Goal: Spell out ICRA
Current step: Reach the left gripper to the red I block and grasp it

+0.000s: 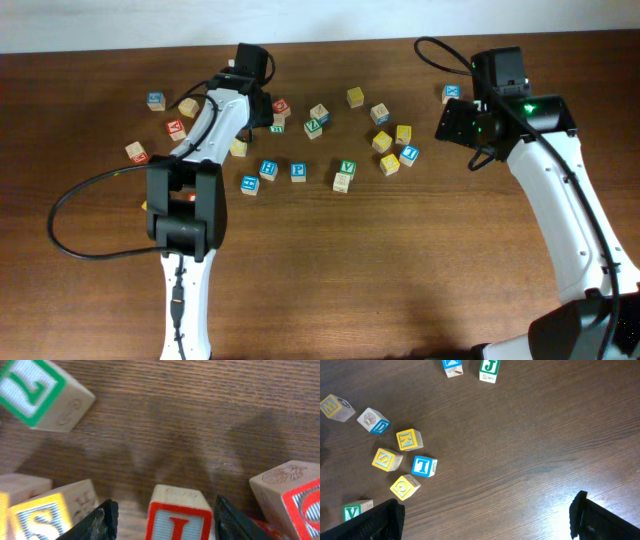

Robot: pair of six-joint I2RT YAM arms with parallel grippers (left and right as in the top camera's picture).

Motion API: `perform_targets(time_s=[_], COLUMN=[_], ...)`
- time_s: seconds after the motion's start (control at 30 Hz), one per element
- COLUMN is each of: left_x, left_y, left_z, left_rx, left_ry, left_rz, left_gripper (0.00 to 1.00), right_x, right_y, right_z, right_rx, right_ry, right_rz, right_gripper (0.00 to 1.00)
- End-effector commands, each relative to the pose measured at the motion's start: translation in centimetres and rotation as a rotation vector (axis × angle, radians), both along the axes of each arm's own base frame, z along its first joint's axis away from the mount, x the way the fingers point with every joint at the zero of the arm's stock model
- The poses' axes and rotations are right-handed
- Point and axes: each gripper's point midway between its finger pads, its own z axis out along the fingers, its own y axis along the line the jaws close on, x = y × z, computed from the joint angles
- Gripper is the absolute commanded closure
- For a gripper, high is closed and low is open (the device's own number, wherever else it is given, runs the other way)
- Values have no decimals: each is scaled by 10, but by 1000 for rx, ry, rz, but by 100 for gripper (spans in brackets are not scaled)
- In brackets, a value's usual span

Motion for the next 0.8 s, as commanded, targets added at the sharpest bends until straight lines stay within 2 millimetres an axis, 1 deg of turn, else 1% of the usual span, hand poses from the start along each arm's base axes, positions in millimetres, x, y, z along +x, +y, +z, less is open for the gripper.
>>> perform_targets(time_s=[0.0, 0.07, 0.13, 0.23, 0.3, 0.37, 0.43, 0.53, 0.57, 0.6, 0.63, 0.67, 0.7, 0.77], left_x=[6, 7, 9, 9, 7, 5, 4, 4, 4, 4, 3, 3, 3, 3], left_y=[-3, -4, -7, -3, -2, -1, 1, 1, 1, 1, -3, -7, -15, -17], left_z=[-2, -3, -3, -3, -5, -5, -6, -6, -6, -4, 3, 8, 19, 32], left_rx=[-33, -34, -32, -32, -30, -28, -28, -28, -28, -28, -48, -73, -115, -130], left_ry=[-11, -12, -19, -13, -3, 5, 8, 7, 7, 7, 7, 3, -13, -28], left_rz=[-8, -17, -51, -45, -44, -43, -40, -40, -40, -40, -48, -58, -76, -82], left_gripper=[45, 45, 48, 61, 62, 68, 71, 73, 76, 78, 84, 85, 85, 85], right_x=[3, 3, 3, 3, 3, 3, 3, 3, 3, 3, 3, 3, 3, 3], right_y=[-3, -3, -3, -3, -3, -3, -3, -3, -3, -3, -3, -3, -3, -3], right_z=[4, 4, 4, 4, 4, 4, 4, 4, 4, 4, 4, 4, 4, 4], right_rx=[-12, -12, -12, -12, -12, -12, -12, -12, -12, -12, -12, -12, -12, -12], right_ry=[-12, -12, -12, -12, -12, -12, -12, -12, -12, -12, -12, -12, -12, -12], right_rz=[-12, -12, -12, -12, -12, -12, -12, -12, -13, -12, -12, -12, -12, -12], right_gripper=[2, 2, 2, 2, 2, 2, 2, 2, 2, 2, 2, 2, 2, 2])
